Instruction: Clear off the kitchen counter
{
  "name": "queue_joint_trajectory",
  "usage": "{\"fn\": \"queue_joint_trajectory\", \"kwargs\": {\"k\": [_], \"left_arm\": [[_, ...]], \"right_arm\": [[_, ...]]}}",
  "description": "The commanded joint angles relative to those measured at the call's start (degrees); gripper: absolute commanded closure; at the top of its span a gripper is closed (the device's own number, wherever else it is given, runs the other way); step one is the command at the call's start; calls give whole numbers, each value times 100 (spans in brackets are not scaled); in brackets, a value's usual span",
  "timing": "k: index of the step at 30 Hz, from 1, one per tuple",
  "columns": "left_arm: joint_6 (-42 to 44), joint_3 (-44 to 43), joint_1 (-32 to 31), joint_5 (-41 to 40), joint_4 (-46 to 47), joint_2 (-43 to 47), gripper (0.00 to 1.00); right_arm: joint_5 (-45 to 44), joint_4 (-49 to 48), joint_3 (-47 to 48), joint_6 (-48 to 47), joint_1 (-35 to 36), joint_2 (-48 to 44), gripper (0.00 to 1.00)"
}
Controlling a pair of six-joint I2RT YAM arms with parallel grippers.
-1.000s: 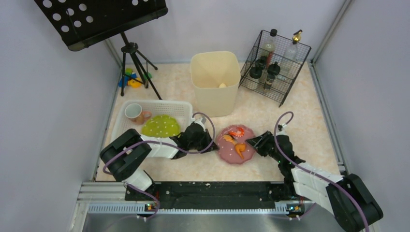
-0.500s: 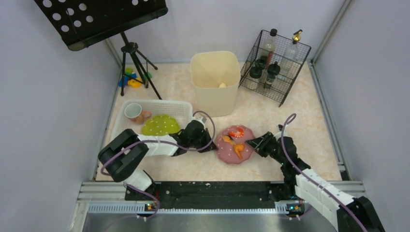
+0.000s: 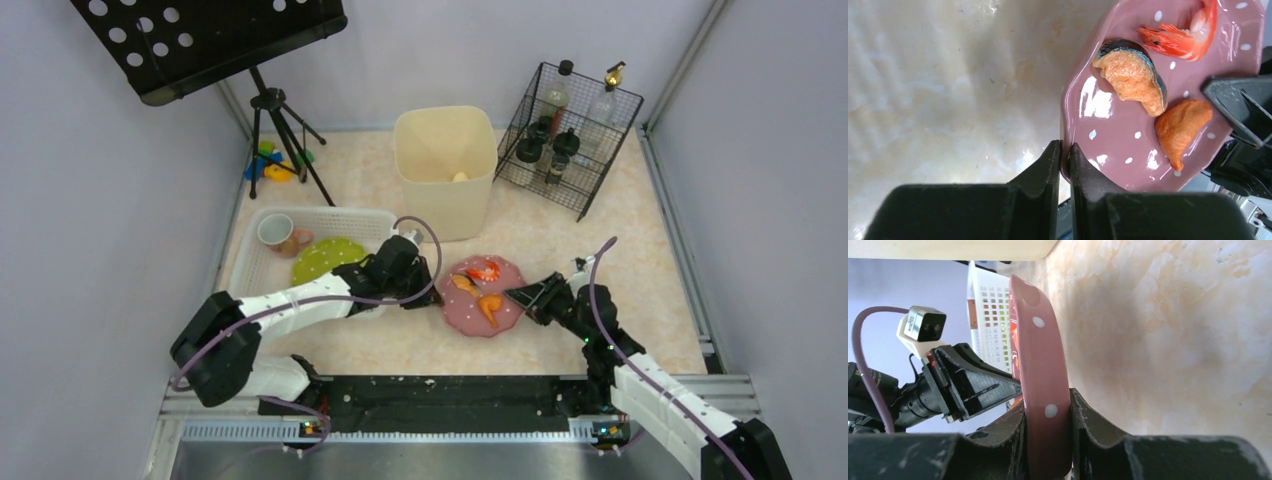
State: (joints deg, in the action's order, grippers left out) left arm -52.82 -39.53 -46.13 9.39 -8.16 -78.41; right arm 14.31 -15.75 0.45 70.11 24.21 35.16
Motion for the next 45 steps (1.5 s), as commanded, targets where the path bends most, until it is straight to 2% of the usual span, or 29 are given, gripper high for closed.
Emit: {"fn": "queue_joint_trajectory", "kwargs": {"k": [1,6,13,21,29,45], "left_arm": [[463,-486,-2,-327,-829,613,83],[535,-681,-1,-494,-1151,972,68],[640,-857,-2,-653,-1396,1338,55],[784,-1139,-2,-1206,-1970,1980,50],[920,-1168,-3,-1854,-2375,2909,46],[1067,-1510,-1,-2356,-3198,3657,45]], "right_arm": [[1,-930,-331,252,10,-123,100],[3,-906,-134,445,6,-299,100],[34,-979,261,688,10,-310,100],[86,-1139,579,899,8,-244,100],[134,-876,1265,824,14,-211,100],[443,-493,2725,937,22,296,100]]}}
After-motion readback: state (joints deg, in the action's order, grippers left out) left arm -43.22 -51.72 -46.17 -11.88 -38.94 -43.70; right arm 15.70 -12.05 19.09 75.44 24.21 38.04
